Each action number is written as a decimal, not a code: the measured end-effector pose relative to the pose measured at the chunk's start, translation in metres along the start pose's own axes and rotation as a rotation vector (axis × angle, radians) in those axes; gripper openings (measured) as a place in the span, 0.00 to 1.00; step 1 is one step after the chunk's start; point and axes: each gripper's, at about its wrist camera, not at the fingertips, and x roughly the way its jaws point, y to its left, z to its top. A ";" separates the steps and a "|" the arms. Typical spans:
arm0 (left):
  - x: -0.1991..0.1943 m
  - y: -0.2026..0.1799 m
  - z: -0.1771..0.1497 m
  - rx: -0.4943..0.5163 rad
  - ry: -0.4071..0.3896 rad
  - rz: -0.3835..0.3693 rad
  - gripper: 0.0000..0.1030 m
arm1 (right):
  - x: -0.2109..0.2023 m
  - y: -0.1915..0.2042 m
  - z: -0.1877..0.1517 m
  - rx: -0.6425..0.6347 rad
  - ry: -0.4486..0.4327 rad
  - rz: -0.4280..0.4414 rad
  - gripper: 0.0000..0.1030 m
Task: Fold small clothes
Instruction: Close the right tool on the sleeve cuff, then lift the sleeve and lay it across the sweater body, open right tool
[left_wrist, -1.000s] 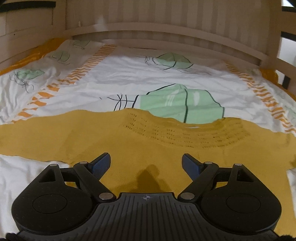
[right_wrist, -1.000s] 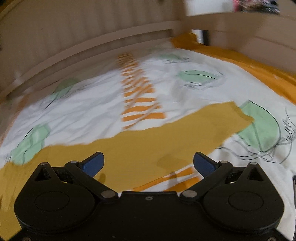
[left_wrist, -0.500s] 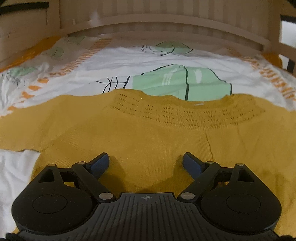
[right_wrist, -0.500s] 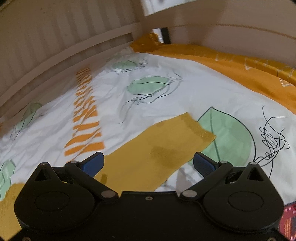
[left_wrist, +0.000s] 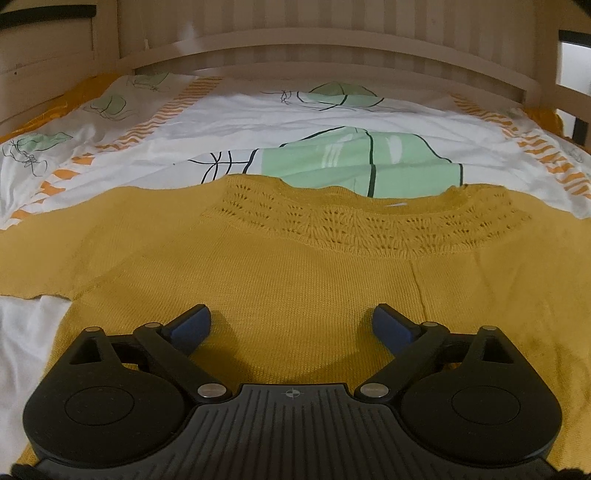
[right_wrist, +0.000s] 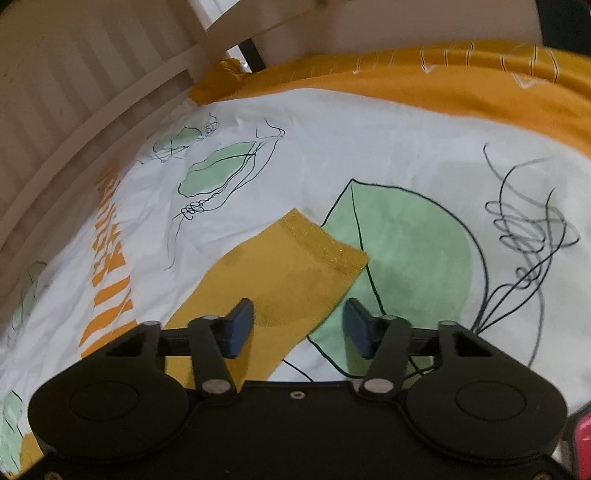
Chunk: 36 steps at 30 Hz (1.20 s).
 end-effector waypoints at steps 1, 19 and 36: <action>0.000 0.000 0.000 0.000 -0.001 0.000 0.94 | 0.002 -0.001 -0.001 0.011 -0.003 0.008 0.54; 0.002 0.000 0.002 0.002 0.007 0.000 0.96 | -0.060 0.084 0.007 -0.142 -0.060 0.234 0.13; -0.044 0.067 0.023 -0.053 0.114 -0.155 0.83 | -0.150 0.317 -0.148 -0.476 0.158 0.684 0.13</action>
